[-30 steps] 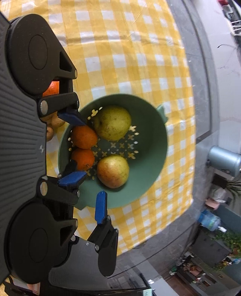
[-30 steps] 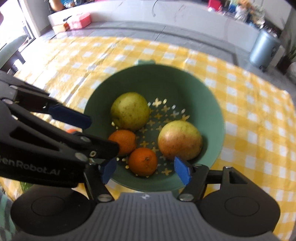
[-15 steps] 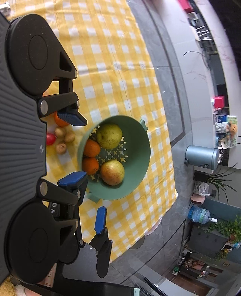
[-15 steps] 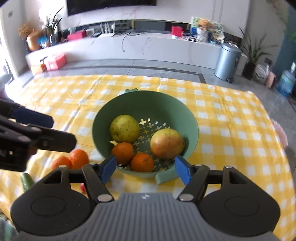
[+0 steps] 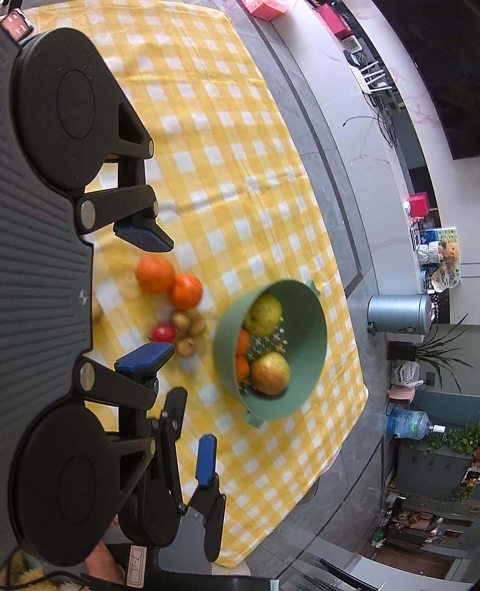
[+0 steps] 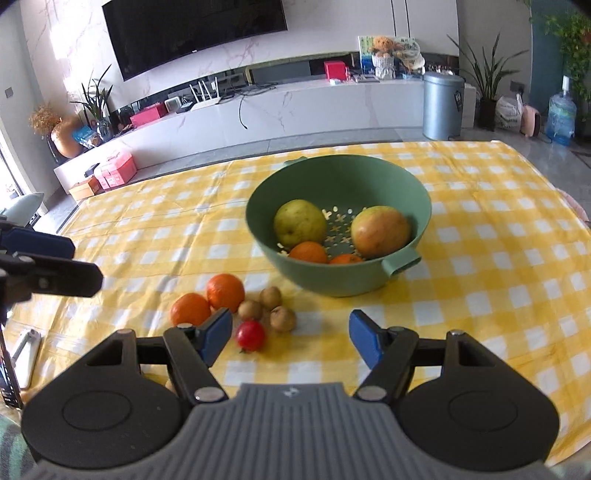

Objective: Organize fruits
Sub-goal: 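Move both grippers back toward the remaining oranges and tomato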

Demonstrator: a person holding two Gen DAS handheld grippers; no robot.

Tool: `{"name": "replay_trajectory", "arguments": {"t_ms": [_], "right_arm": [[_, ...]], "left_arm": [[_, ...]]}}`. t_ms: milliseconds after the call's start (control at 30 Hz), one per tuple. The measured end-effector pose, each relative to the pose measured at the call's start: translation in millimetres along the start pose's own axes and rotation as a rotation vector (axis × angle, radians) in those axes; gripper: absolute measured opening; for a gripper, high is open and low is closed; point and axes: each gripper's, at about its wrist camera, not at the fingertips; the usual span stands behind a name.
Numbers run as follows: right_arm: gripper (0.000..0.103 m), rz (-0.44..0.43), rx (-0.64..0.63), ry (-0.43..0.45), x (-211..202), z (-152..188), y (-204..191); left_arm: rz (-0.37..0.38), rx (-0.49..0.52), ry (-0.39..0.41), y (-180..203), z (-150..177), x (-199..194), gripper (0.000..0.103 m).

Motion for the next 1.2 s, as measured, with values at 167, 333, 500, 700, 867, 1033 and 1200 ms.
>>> {"name": "replay_trajectory", "arguments": {"t_ms": [167,333,500,700,867,1033,1200], "right_arm": [[0.067,0.001,-0.042,0.029,0,19,-15],[0.067,-0.007,-0.123,0.040,6,34,-27],[0.067,-0.039,-0.160,0.031,13,35,-33],[0.059,-0.059,-0.160,0.009,23,32,-32],[0.046,-0.072,-0.122,-0.032,36,28,-22],[0.044,-0.087,-0.115,-0.049,47,24,-18],[0.044,-0.116,-0.104,-0.055,57,19,-15]], "left_arm": [[0.001,-0.021,0.010,-22,24,-5,0.067],[0.000,-0.031,-0.008,-33,44,6,0.066],[0.036,-0.040,0.011,-32,54,20,0.064],[0.068,-0.028,0.034,-25,51,47,0.064],[0.010,0.018,0.021,-18,47,75,0.064],[0.000,0.035,-0.001,-14,44,99,0.064],[-0.023,0.067,-0.016,-9,42,116,0.064]]}}
Point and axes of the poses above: each gripper's, at about its wrist camera, not at the fingertips, and x roughly the way its jaws point, y to its right, z to its underside
